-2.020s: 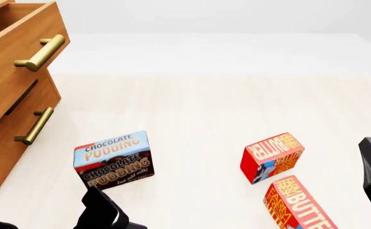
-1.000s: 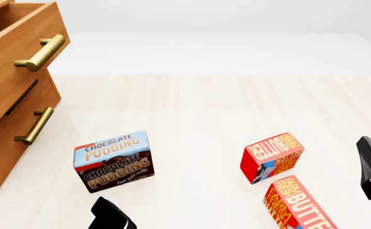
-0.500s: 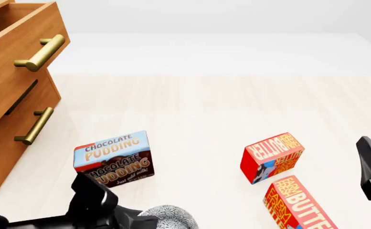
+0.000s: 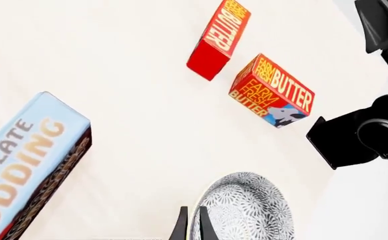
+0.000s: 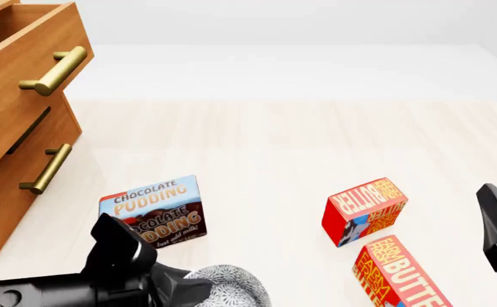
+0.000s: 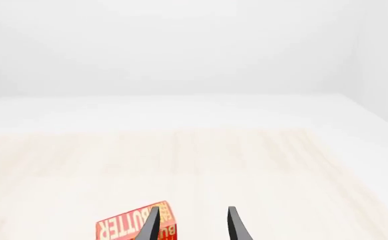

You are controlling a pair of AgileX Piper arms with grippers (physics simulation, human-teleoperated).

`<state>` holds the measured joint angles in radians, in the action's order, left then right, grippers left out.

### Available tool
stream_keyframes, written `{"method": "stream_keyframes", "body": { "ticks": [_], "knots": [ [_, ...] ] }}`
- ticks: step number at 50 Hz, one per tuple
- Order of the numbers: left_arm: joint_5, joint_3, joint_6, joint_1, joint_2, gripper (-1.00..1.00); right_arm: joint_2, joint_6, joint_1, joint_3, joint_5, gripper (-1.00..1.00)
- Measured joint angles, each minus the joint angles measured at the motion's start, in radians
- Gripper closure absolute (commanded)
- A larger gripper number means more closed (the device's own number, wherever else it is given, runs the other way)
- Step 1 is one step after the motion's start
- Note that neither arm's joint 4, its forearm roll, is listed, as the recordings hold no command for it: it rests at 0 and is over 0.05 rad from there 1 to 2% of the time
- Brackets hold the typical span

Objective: Put the bowl in the top drawer of the cabinet.

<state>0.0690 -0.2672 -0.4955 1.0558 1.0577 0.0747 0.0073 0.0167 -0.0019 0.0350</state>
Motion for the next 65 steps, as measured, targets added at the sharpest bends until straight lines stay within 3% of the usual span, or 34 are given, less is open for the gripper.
{"method": "stream_keyframes", "body": {
  "ticks": [36, 65],
  "knots": [
    [-0.273, -0.146, 0.070, -0.013, -0.118, 1.00, -0.043, 0.005, -0.032, -0.001, -0.022, -1.00],
    [-0.494, -0.297, 0.203, -0.151, -0.228, 1.00, -0.063, 0.008, -0.044, -0.002, -0.029, -1.00]
  ]
}}
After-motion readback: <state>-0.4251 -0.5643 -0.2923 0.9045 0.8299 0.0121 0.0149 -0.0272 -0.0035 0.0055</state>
